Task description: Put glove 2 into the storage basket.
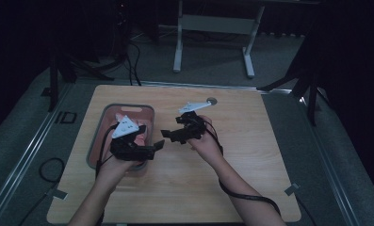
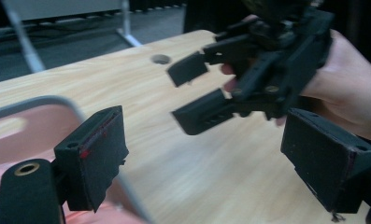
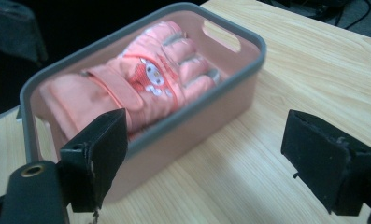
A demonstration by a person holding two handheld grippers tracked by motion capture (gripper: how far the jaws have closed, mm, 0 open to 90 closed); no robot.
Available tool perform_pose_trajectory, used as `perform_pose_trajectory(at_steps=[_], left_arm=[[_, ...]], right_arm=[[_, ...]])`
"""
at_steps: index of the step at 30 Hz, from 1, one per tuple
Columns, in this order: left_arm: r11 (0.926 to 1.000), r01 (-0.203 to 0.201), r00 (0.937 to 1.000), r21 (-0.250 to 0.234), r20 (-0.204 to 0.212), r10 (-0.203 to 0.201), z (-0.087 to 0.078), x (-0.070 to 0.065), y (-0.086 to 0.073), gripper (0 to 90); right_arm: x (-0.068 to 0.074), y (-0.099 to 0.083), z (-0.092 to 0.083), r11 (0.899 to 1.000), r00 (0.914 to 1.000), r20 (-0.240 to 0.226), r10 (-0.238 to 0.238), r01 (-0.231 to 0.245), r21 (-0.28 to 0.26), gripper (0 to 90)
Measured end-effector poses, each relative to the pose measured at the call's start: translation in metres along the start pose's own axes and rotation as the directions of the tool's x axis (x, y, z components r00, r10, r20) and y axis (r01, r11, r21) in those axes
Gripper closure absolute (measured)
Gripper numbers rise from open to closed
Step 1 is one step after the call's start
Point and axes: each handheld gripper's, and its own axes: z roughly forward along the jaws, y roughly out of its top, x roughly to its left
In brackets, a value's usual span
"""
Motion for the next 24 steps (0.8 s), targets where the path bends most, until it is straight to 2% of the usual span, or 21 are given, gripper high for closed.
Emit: perform_pose_trajectory(at_steps=[3, 4, 6, 10, 12, 15, 16, 17, 20, 24], left_arm=[[0.9996, -0.027, 0.9992, -0.001, 0.03, 0.027, 0.007, -0.014, -0.002, 14.4], [0.9996, -0.027, 0.9992, -0.001, 0.03, 0.027, 0.007, -0.014, -0.002, 14.4], [0.998, -0.063, 0.9956, 0.006, 0.07, 0.062, 0.013, -0.029, -0.005, 14.3], [0.9943, -0.105, 0.9889, 0.02, 0.108, 0.102, 0.024, -0.047, -0.011, 14.3], [0.9933, -0.112, 0.986, 0.028, 0.128, 0.107, 0.029, -0.053, -0.015, 14.4], [0.9945, -0.101, 0.9826, 0.029, 0.16, 0.095, 0.038, -0.059, -0.023, 14.4], [0.9945, -0.101, 0.9826, 0.029, 0.16, 0.095, 0.038, -0.059, -0.023, 14.4], [0.9936, -0.107, 0.9786, 0.035, 0.18, 0.099, 0.045, -0.064, -0.028, 14.4], [0.9904, -0.129, 0.9734, 0.049, 0.197, 0.117, 0.054, -0.07, -0.038, 14.4], [0.9907, -0.124, 0.9708, 0.057, 0.213, 0.109, 0.063, -0.073, -0.05, 14.4]], right_arm=[[-0.004, -0.009, -0.009, 1.0, 1.0, 0.001, 0.002, -0.002, 0.0, 14.4], [-0.004, -0.009, -0.009, 1.0, 1.0, 0.001, 0.002, -0.002, 0.0, 14.4], [-0.007, -0.017, -0.014, 1.0, 1.0, 0.009, -0.004, 0.004, 0.004, 14.4], [-0.011, -0.035, -0.021, 1.0, 0.9999, 0.013, -0.006, 0.006, 0.02, 14.4], [-0.012, -0.042, -0.023, 1.0, 0.9997, 0.021, -0.014, 0.014, 0.028, 14.4], [-0.014, -0.053, -0.025, 0.999, 0.9995, 0.024, -0.022, 0.021, 0.047, 14.3], [-0.014, -0.053, -0.025, 0.999, 0.9995, 0.024, -0.022, 0.021, 0.047, 14.3], [-0.015, -0.06, -0.028, 0.998, 0.9994, 0.024, -0.025, 0.024, 0.05, 14.0], [-0.016, -0.071, -0.029, 0.998, 0.999, 0.031, -0.031, 0.029, 0.056, 14.0], [-0.019, -0.088, -0.028, 0.996, 0.999, 0.03, -0.035, 0.032, 0.078, 14.0]])
